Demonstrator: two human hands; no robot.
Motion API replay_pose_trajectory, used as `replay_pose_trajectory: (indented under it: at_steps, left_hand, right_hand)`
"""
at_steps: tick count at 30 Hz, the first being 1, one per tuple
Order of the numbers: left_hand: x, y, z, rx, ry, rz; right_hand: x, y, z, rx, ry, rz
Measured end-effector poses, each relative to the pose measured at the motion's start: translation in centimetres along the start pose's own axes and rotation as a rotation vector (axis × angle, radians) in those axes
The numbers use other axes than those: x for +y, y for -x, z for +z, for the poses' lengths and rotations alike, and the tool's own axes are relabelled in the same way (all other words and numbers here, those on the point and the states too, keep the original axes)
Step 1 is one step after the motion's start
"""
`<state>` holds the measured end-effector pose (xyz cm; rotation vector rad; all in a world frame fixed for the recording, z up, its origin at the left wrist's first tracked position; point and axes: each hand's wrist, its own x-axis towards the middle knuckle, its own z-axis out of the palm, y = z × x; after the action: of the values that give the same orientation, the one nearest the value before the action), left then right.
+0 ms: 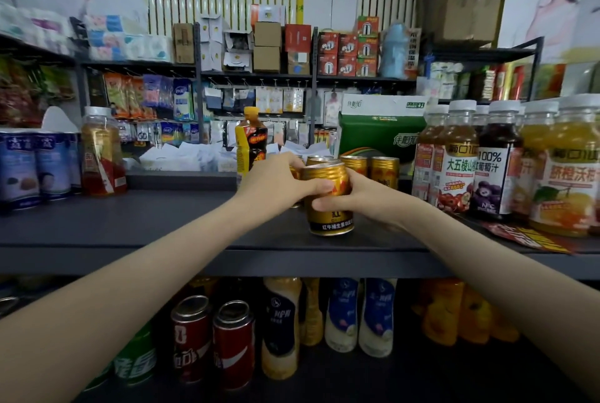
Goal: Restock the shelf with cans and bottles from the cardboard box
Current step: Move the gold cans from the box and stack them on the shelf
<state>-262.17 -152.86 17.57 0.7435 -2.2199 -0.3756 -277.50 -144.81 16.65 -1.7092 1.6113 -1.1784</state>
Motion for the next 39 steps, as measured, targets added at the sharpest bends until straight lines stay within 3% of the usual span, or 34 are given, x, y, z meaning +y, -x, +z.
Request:
replay_pose_trajectory:
  at_steps: [6,12,17,24,33,39]
  left_hand:
    - [-2.0,-2.4,0.4,-0.009,0.023,0.024]
    - [-5.8,-5.2,1.1,-0.055,-0.039,-0.126]
    - [-6.1,-6.7,1.7,-0.110,-0.072,-0.074]
    - [-5.5,-7.3,2.6,-0.066,-0.171,-0.040]
    - [-6.0,-6.5,1.3,-0.263,-0.183,-0.013]
    - [-8.0,-5.4,-0.1,-0.250,-0.166,-0.053]
  right_hand:
    - [1.0,-0.8,-3.1,0.148,0.116,0.114]
    - [4.1,-2.5,-6.8,0.338,0.179,0.249]
    - [5.6,-4.9,-8.4,0.408,0.333,0.303]
    - [6.7,-6.0,-8.3,0.457,0.407,0.259]
    - [5.4,-5.1,-6.7,0.468,0.495,0.288]
    - [4.3,-2.9,-4.1,0.592,0.734,0.282]
